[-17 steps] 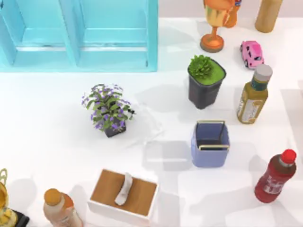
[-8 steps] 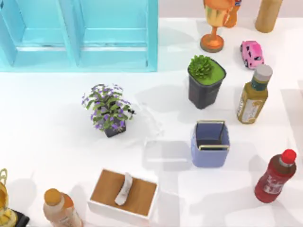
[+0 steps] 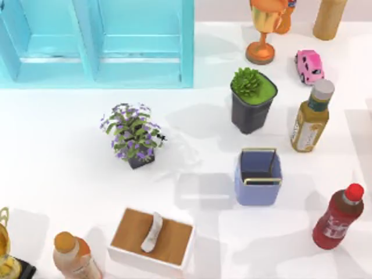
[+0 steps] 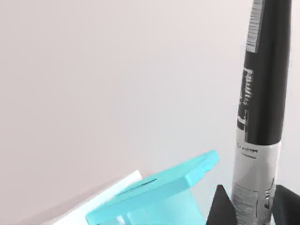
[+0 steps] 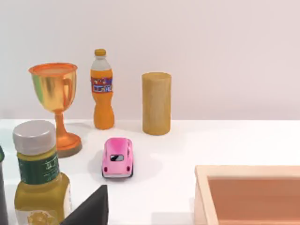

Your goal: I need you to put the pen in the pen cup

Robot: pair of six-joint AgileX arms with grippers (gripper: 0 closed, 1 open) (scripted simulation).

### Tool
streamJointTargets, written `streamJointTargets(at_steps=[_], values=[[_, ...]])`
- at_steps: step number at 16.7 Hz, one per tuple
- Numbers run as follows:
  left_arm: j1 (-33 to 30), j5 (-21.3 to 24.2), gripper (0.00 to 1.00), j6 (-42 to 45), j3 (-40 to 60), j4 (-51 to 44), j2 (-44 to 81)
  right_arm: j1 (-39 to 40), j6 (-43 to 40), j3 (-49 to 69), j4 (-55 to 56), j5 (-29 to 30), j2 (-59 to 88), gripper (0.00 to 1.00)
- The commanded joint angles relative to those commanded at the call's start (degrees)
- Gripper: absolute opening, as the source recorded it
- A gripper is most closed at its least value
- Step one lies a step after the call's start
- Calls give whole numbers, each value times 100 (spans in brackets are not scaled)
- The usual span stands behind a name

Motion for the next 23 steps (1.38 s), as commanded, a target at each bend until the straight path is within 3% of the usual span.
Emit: streamJointTargets(at_steps=[4, 13, 18, 23], values=[[659, 1188, 0, -2781, 1959, 1299, -856, 0, 0, 0, 0, 0, 0, 100], [2006, 3734, 0, -10001, 6441, 3985, -2699, 0, 0, 0, 0, 0, 0, 100], [2518, 4610, 0, -13033, 8539, 5166, -3612, 0, 0, 0, 0, 0, 0, 100], [2868, 5122, 0, -15098, 10132, 6018, -4320, 0, 0, 0, 0, 0, 0, 100]])
